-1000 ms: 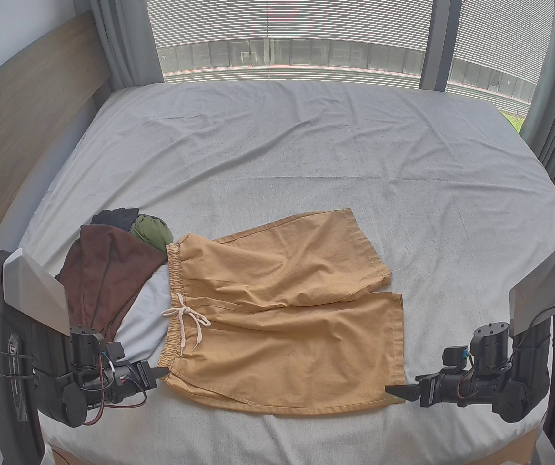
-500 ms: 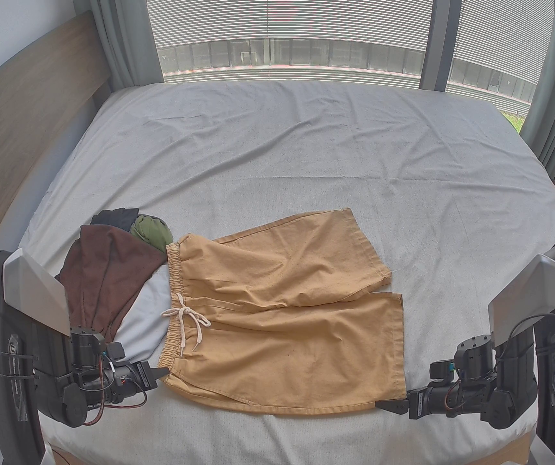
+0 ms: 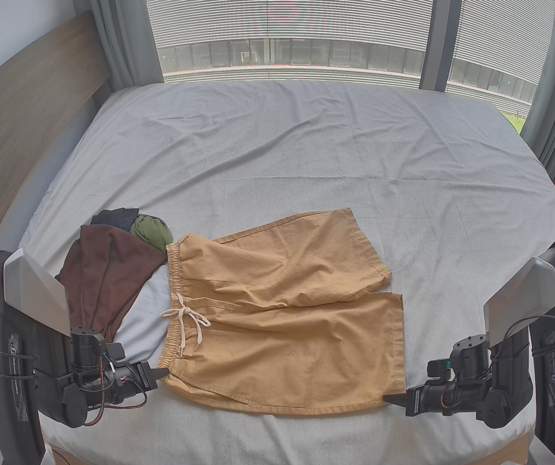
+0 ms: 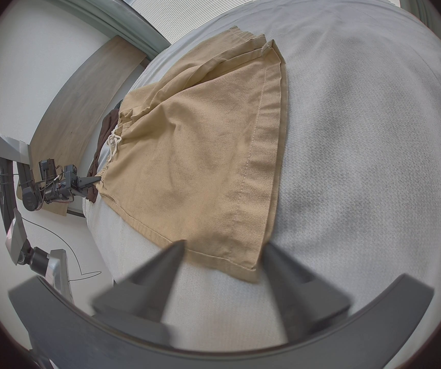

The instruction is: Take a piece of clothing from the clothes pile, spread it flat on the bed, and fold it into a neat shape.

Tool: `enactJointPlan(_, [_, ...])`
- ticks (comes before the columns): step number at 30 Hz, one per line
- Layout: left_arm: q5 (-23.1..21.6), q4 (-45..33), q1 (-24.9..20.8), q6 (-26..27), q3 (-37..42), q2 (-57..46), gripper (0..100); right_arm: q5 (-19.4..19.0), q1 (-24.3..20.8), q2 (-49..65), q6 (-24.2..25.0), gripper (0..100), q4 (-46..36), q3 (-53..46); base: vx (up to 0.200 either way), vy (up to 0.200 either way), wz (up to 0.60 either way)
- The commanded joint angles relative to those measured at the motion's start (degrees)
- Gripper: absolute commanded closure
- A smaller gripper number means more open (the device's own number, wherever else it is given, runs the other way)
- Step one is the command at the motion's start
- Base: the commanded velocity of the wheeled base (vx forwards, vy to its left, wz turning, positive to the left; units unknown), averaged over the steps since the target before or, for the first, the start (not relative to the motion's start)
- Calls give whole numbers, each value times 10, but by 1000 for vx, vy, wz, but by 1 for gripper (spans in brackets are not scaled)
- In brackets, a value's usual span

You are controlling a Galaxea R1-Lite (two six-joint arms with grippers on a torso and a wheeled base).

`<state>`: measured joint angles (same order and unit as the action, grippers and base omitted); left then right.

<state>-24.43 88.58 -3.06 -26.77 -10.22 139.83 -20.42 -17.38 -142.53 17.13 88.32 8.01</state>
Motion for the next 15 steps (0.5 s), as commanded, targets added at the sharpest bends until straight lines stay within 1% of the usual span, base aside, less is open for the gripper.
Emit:
enactJointPlan(1, [0, 0, 0, 0, 0, 1, 100, -1, 0, -2, 1, 100, 0, 0, 0, 0, 0])
enactJointPlan(10, [0, 0, 0, 0, 1, 0, 100, -1, 3, 9, 1, 100, 0, -12, 0, 0, 0])
enactJointPlan(15, [-7, 0, 3, 14, 32, -16, 100, -1, 2, 54, -1, 100, 0, -48, 0, 0, 0])
